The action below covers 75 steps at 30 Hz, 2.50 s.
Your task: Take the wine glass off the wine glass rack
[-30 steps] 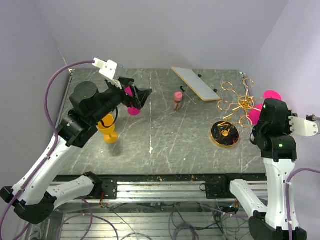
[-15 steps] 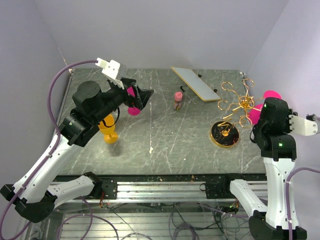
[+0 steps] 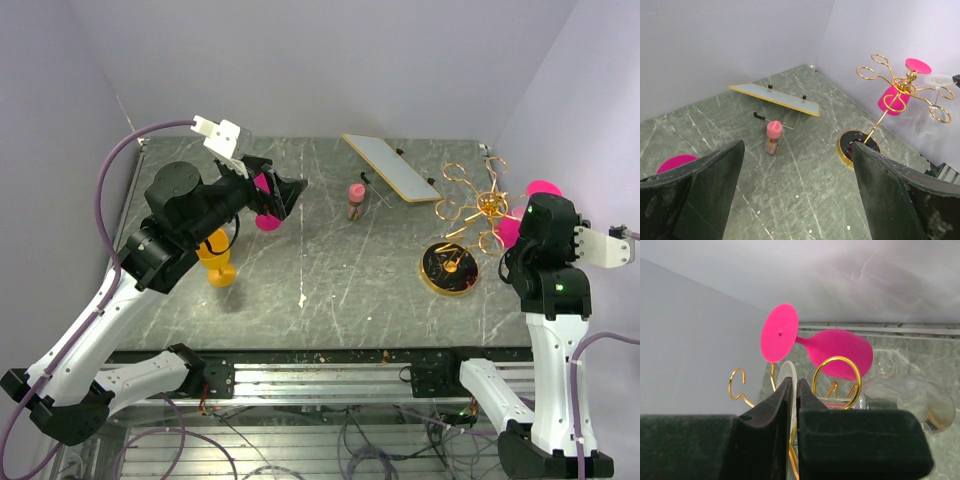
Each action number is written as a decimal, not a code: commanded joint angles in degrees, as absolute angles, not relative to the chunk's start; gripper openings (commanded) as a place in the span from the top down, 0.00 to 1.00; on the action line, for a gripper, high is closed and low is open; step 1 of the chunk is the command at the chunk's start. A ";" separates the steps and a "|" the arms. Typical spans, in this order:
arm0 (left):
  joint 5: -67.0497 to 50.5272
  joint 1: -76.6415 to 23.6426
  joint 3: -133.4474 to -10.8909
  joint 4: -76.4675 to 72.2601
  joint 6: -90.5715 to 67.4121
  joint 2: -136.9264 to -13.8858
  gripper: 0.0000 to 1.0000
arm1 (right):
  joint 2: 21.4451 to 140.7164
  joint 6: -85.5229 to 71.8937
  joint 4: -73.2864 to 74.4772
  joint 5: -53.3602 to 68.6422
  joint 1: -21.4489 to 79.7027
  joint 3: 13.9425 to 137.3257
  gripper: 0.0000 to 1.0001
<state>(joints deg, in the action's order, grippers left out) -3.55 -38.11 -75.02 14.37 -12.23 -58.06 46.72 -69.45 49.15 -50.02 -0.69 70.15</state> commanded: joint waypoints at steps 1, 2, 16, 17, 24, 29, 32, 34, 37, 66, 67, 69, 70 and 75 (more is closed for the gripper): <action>-2.65 -38.65 -74.86 11.95 -11.73 -57.22 0.01 | 46.33 -71.33 47.37 -49.95 -0.96 70.29 1.00; -2.64 -38.63 -74.88 11.98 -11.73 -57.28 0.01 | 46.25 -71.07 47.25 -50.00 -0.94 70.38 1.00; -2.99 -38.66 -74.77 11.86 -11.94 -57.52 0.01 | 45.20 -71.16 47.90 -48.93 -0.95 69.94 1.00; -2.99 -38.64 -74.79 11.85 -11.93 -57.51 0.01 | 45.13 -71.11 47.86 -48.95 -0.92 69.91 1.00; -3.25 -38.64 -74.79 11.81 -12.01 -57.66 0.01 | 45.33 -70.61 46.25 -48.72 -0.95 70.32 1.00; -2.99 -38.62 -74.79 11.91 -11.83 -57.74 0.01 | 45.34 -70.43 44.95 -47.09 -0.97 69.53 1.00; -3.16 -38.67 -74.79 11.87 -11.90 -57.83 0.01 | 45.03 -70.22 44.35 -46.33 -0.97 69.03 1.00; -3.17 -38.61 -74.79 11.93 -11.95 -57.78 0.01 | 44.74 -70.40 44.15 -45.73 -0.99 68.55 1.00; -3.32 -38.65 -74.79 11.82 -11.97 -57.82 0.01 | 44.62 -70.90 44.91 -45.30 -0.89 68.63 1.00; -3.60 -38.66 -74.87 11.98 -12.19 -58.40 0.01 | 38.71 -67.07 47.94 -39.40 -0.93 68.13 1.00; -3.46 -38.66 -74.96 12.07 -12.19 -58.42 0.01 | 38.24 -66.72 48.45 -39.49 -0.96 68.16 1.00; -3.55 -38.62 -75.05 12.11 -12.28 -58.36 0.01 | 37.34 -66.48 49.28 -39.14 -0.93 68.26 1.00; -3.64 -38.61 -74.98 12.05 -12.27 -58.40 0.01 | 36.92 -66.44 49.75 -38.64 -0.91 68.28 1.00; -3.57 -38.76 -74.88 11.91 -12.35 -58.56 0.01 | 34.65 -65.47 52.65 -36.83 -0.90 69.37 1.00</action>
